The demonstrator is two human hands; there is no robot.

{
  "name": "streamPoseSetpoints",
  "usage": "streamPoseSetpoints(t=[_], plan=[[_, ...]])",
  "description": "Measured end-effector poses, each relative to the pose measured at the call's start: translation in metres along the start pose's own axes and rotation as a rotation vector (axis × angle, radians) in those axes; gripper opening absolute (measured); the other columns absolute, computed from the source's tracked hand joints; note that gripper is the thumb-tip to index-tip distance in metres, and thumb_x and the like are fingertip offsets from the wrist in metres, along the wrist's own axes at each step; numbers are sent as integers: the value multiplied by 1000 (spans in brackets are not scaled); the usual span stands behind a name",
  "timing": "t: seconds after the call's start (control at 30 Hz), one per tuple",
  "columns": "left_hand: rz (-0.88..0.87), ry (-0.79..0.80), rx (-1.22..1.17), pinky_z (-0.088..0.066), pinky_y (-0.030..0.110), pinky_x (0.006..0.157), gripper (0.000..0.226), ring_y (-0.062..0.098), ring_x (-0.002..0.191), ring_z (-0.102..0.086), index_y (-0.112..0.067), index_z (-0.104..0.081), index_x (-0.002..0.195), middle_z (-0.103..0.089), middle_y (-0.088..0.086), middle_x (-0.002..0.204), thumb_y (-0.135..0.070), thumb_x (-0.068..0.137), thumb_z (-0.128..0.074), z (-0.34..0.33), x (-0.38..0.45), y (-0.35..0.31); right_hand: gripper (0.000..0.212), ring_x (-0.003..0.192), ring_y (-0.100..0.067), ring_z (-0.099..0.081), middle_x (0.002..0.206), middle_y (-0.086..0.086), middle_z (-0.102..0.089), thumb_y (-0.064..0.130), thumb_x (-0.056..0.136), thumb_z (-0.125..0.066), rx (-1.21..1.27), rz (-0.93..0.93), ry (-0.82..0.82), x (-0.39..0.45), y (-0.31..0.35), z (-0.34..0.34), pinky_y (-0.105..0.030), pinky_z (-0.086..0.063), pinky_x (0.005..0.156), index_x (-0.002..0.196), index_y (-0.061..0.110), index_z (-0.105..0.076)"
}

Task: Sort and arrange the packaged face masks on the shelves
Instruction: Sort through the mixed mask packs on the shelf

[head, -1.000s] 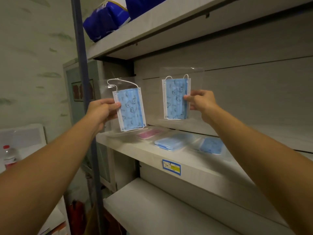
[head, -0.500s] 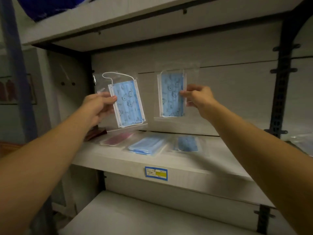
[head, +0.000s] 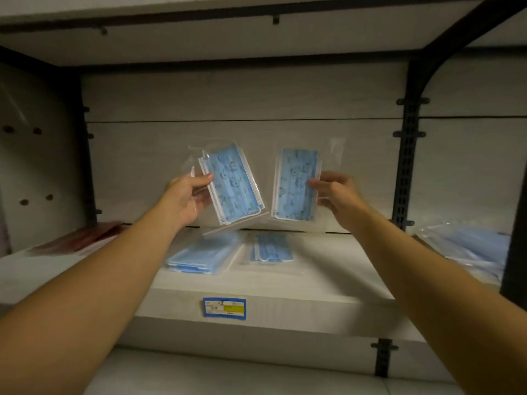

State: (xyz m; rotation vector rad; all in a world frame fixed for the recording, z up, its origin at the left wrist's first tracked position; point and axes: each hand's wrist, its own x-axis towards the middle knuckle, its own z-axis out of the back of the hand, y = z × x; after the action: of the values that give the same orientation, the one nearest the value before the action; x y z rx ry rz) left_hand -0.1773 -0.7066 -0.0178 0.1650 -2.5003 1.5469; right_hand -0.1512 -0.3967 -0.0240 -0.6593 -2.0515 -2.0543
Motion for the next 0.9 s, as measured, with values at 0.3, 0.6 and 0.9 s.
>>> streamPoseSetpoints(t=[0.3,0.6,0.9], plan=[[79,121,-147,-58,47,92,79,30,110,-70,-4,-55,141,-65,17,132,-14,67,-80,-8,-3,45,5,82,-19,-75,93,-8,-77,0,92,-66,199,-82,42,-15,-26,16,-26,-57,61,94,4,-69],[59,133,-261,-56,48,94,47,30,123,-62,-8,-60,134,-67,11,128,-13,88,-60,-2,5,47,4,92,-29,-75,99,-16,-75,-1,92,-68,124,-178,99,-8,-40,10,-38,-62,76,93,1,-64],[114,148,-187,-51,50,102,67,33,123,-63,-5,-55,142,-61,17,138,-12,76,-67,1,10,54,15,63,-15,-63,78,-4,-70,18,86,-80,-536,-142,150,-10,-65,-13,-18,-48,50,91,6,-73]])
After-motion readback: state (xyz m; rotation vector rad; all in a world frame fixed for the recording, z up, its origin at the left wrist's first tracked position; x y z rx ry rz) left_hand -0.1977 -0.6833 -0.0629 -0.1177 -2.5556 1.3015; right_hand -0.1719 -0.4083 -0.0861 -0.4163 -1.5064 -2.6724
